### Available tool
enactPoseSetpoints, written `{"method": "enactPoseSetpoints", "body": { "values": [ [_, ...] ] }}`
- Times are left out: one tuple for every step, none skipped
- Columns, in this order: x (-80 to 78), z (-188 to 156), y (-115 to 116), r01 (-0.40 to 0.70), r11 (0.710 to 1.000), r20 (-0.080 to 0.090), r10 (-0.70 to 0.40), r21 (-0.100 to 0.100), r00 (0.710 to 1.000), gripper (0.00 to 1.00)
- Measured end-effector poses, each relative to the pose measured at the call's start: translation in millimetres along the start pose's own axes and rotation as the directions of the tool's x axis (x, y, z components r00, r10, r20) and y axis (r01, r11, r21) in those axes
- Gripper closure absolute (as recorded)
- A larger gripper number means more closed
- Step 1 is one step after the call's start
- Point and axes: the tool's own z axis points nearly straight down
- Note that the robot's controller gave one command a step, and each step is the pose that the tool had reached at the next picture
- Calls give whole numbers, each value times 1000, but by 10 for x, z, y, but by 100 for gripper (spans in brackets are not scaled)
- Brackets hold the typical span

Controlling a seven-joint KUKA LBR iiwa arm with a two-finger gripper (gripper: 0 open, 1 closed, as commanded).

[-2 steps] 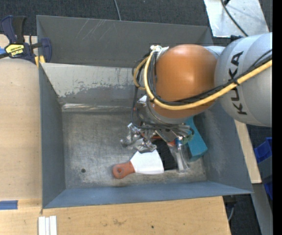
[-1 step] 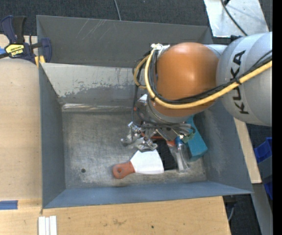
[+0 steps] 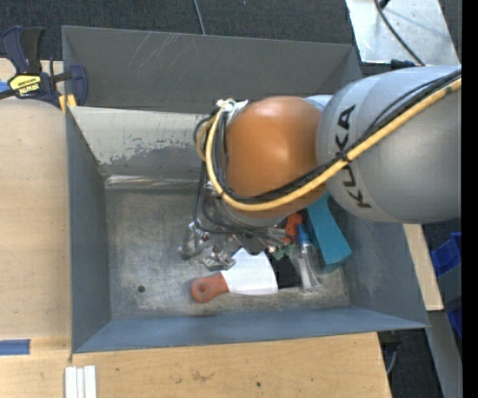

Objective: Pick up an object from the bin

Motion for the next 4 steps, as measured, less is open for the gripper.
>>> {"method": "enactPoseSetpoints", "body": {
  "values": [
    [316,604,-342,300,954,-8,-300,-7,954,0],
    [303,594,-330,302,953,-5,-302,-6,953,0],
    [481,1067,-531,398,918,-9,-398,-9,917,100],
    [481,1067,-531,397,918,-9,-397,-9,918,100]
  ]
}}
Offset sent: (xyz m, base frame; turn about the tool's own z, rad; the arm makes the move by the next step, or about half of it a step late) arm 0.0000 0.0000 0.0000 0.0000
